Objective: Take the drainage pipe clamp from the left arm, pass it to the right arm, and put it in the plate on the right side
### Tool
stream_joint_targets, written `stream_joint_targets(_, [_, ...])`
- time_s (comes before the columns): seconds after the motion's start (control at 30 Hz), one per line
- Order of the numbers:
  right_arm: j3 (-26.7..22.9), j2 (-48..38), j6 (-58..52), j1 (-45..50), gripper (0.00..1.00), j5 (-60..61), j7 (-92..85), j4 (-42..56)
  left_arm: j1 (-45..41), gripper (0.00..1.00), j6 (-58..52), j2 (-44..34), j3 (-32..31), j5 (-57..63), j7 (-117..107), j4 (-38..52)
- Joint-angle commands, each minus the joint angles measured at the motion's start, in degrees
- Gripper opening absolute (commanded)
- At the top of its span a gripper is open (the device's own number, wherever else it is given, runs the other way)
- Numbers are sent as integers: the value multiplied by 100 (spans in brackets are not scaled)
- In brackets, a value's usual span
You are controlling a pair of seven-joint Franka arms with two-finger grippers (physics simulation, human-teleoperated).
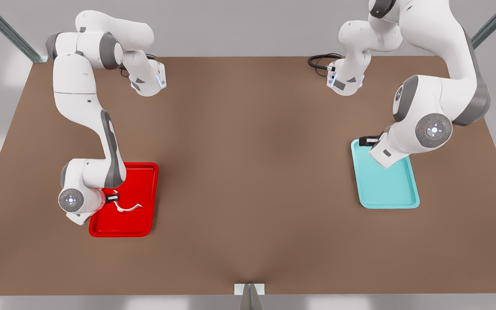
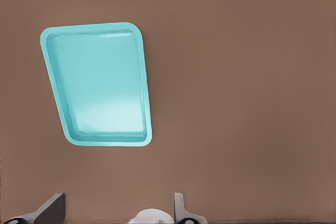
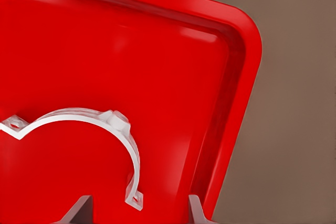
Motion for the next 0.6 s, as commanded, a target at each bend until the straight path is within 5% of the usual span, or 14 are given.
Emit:
stream_joint_targets(0.0, [67, -57, -389, 3, 100, 292, -1396, 312, -1, 100, -182, 1, -1, 11, 1714, 21])
stream_joint_targets(0.17, [112, -91, -661, 214, 100, 1250, -1238, 1385, -19, 100, -208, 1, -9, 11, 1688, 91])
stream_joint_targets(0.33, [112, -2069, -3703, 609, 100, 1285, 1426, 1570, -19, 100, -217, 1, -9, 11, 1688, 91])
stream_joint_targets(0.57, [6, -3150, -3572, 601, 100, 1100, 1733, 541, 16, 100, -217, -34, -1, 2, 1697, 100])
